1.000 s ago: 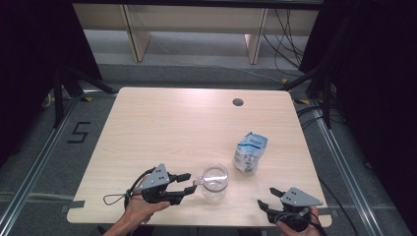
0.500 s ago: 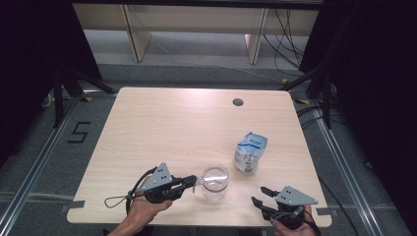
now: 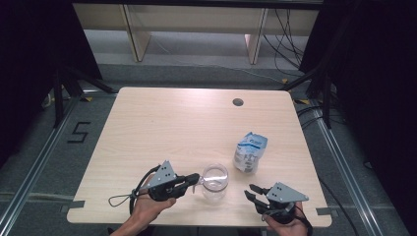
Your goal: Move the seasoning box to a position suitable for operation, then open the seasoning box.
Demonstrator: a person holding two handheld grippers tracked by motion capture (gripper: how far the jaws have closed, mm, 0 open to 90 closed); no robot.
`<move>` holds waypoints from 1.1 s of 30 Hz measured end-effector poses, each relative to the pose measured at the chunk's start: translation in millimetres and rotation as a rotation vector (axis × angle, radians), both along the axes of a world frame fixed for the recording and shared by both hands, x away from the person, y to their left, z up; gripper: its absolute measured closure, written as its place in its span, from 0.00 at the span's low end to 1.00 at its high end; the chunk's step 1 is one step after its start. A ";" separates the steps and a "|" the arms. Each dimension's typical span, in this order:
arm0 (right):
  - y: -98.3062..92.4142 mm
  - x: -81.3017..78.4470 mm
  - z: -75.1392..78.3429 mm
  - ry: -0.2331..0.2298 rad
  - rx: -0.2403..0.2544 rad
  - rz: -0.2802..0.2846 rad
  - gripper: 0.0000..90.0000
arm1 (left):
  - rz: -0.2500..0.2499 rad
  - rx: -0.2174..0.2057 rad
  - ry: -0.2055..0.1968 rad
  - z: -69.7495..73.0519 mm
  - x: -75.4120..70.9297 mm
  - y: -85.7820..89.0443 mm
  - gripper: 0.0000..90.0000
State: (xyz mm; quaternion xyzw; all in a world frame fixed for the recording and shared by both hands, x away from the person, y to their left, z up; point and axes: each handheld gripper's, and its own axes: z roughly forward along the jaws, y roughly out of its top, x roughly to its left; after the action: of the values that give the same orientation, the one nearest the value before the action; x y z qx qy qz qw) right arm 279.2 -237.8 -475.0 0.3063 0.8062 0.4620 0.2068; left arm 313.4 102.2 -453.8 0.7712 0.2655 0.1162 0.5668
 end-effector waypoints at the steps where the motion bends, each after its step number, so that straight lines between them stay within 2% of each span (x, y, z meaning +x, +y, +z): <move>1: 0.7 0.6 0.3 0.008 -0.001 0.000 0.80 | 0.002 -0.002 0.003 0.3 -0.2 -0.7 0.97; 3: 4.0 3.2 0.5 0.005 -0.002 0.005 0.81 | -0.007 -0.004 0.000 0.6 1.0 -1.9 0.97; 4: 5.9 3.4 0.7 0.018 0.003 0.005 0.82 | -0.008 -0.006 0.001 0.3 1.6 -2.3 0.97; 5: 6.9 4.1 0.8 0.007 0.003 0.005 0.83 | -0.001 0.007 0.004 0.5 1.5 -2.4 0.97; 8: 9.8 7.0 1.0 -0.012 -0.006 0.028 0.86 | -0.007 0.003 0.002 0.0 2.5 -4.0 0.97; 10: 11.5 7.1 0.8 0.006 -0.005 0.040 0.88 | -0.002 0.015 0.003 0.8 1.9 -4.3 0.97; 11: 12.3 8.3 0.6 -0.015 -0.007 0.039 0.88 | -0.004 0.015 0.002 0.8 1.9 -4.5 0.97; 13: 14.4 9.4 0.3 -0.001 0.006 0.058 0.90 | -0.011 0.005 0.000 0.4 2.4 -4.9 0.97; 14: 14.7 9.8 1.3 -0.022 0.001 0.046 0.90 | -0.009 0.006 -0.003 0.5 2.4 -4.7 0.97; 16: 17.7 8.6 2.5 0.004 0.018 0.039 0.92 | -0.001 0.010 0.000 1.4 1.3 -3.7 0.97; 17: 18.3 10.6 3.0 0.004 0.017 0.056 0.93 | -0.002 0.010 0.000 1.6 1.2 -3.4 0.97; 18: 18.3 12.1 3.4 -0.023 0.011 0.057 0.93 | -0.003 0.009 0.000 1.7 0.9 -3.2 0.97; 19: 19.3 12.1 3.6 -0.014 0.021 0.052 0.94 | -0.012 -0.001 -0.001 1.3 1.4 -3.3 0.97; 21: 20.0 13.2 4.0 -0.024 0.022 0.054 0.97 | -0.011 -0.009 0.002 1.4 1.5 -3.2 0.97; 23: 20.0 13.1 3.8 0.002 0.055 0.049 0.99 | -0.010 -0.013 0.006 1.3 1.8 -3.1 0.96; 25: 19.2 15.8 2.7 -0.026 0.063 0.054 1.00 | -0.012 -0.013 0.006 1.1 2.2 -2.6 0.96; 26: 18.6 15.4 2.9 -0.023 0.064 0.041 1.00 | -0.012 -0.013 0.006 1.2 2.3 -2.4 0.96; 27: 19.0 14.8 2.9 0.002 0.068 0.046 1.00 | -0.011 -0.013 0.005 1.2 2.2 -2.4 0.96; 30: 20.0 15.1 2.5 -0.014 0.064 0.044 1.00 | -0.003 -0.002 0.005 1.9 1.2 -2.0 0.96; 33: 21.0 15.4 2.0 0.004 0.071 0.051 1.00 | -0.009 -0.008 0.002 1.1 2.1 -2.2 0.96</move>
State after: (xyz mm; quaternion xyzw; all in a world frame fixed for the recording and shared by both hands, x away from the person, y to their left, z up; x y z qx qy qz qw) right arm 294.6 -216.8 -473.0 0.2938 0.7973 0.4948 0.1821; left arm 315.5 99.9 -452.8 0.7703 0.2628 0.1120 0.5701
